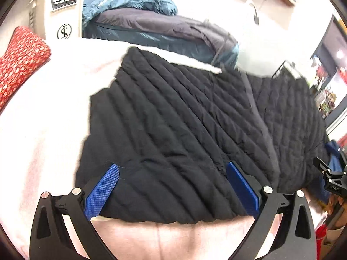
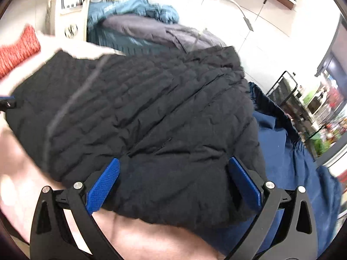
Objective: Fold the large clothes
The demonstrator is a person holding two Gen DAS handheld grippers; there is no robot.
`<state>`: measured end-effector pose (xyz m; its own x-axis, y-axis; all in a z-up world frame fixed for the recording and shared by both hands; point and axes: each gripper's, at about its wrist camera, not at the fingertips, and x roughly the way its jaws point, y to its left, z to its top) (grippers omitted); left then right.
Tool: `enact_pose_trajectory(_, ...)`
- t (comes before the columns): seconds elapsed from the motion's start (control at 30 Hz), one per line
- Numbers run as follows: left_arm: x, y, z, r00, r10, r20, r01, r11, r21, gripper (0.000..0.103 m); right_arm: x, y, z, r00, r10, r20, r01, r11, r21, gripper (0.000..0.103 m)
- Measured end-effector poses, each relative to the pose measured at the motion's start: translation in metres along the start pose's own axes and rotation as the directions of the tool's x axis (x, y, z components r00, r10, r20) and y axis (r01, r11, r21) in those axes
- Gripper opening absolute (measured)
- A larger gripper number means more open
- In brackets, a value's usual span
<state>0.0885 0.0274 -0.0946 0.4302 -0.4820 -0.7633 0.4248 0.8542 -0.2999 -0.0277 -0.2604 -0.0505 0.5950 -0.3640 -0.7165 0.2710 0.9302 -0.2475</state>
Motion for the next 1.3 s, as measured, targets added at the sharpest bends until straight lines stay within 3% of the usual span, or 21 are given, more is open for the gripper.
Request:
enact_pose_trajectory(0.1,-0.02,0.023,0.002,0.998,0.028,0.05,-0.025,0.998,-0.052,0.097,-0.016,-0.027,-0.001,0.995,0.084,0.059,-0.09,0.989,0.115,0.098)
enact_pose_trajectory(0.2,-0.029,0.047,0.003,0.998,-0.002,0.065,0.009,0.994,-0.11,0.097,-0.027,-0.068,-0.002,0.984,0.134,0.121,-0.163,0.949,0.27,0.098)
enact_pose_trajectory(0.33,-0.018,0.081,0.009,0.997,-0.066,0.027,0.07,0.979,-0.19,0.097,-0.008,-0.121,-0.006,0.943,0.306,0.132,-0.332,0.825,0.457,0.098)
enact_pose_trajectory(0.43,-0.005,0.098,0.014,0.989,-0.145,-0.004,0.14,0.965,-0.22,0.097,0.016,-0.146,-0.013,0.914,0.392,0.106,-0.383,0.746,0.545,0.098)
enact_pose_trajectory(0.5,0.009,0.104,0.014,0.978,-0.206,-0.043,0.19,0.952,-0.241,0.097,0.032,-0.152,-0.018,0.876,0.472,0.098,-0.436,0.689,0.579,0.098)
enact_pose_trajectory(0.57,0.025,0.11,0.015,0.97,-0.224,-0.091,0.193,0.944,-0.267,0.097,0.039,-0.153,-0.017,0.856,0.507,0.098,-0.462,0.666,0.586,0.098)
enact_pose_trajectory(0.7,0.053,0.11,0.017,0.957,-0.247,-0.154,0.2,0.941,-0.272,0.097,0.05,-0.148,-0.008,0.844,0.534,0.043,-0.468,0.696,0.544,0.098)
enact_pose_trajectory(0.83,0.063,0.101,0.023,0.958,-0.242,-0.152,0.206,0.954,-0.22,0.097,0.062,-0.142,0.004,0.832,0.554,-0.019,-0.473,0.727,0.497,0.098)
enact_pose_trajectory(1.0,0.076,0.112,0.035,0.95,-0.29,-0.115,0.246,0.922,-0.299,0.097,0.073,-0.145,0.008,0.793,0.607,-0.045,-0.511,0.704,0.493,0.098)
enact_pose_trajectory(1.07,0.079,0.11,0.038,0.946,-0.308,-0.097,0.263,0.909,-0.323,0.097,0.08,-0.143,0.011,0.792,0.608,-0.055,-0.508,0.707,0.492,0.098)
enact_pose_trajectory(1.13,0.085,0.105,0.041,0.94,-0.328,-0.093,0.281,0.9,-0.334,0.097,0.088,-0.132,0.019,0.795,0.6,-0.092,-0.503,0.736,0.453,0.098)
enact_pose_trajectory(1.3,0.091,0.091,0.047,0.943,-0.317,-0.104,0.272,0.911,-0.309,0.095,0.105,-0.106,0.036,0.797,0.581,-0.167,-0.493,0.785,0.375,0.098)
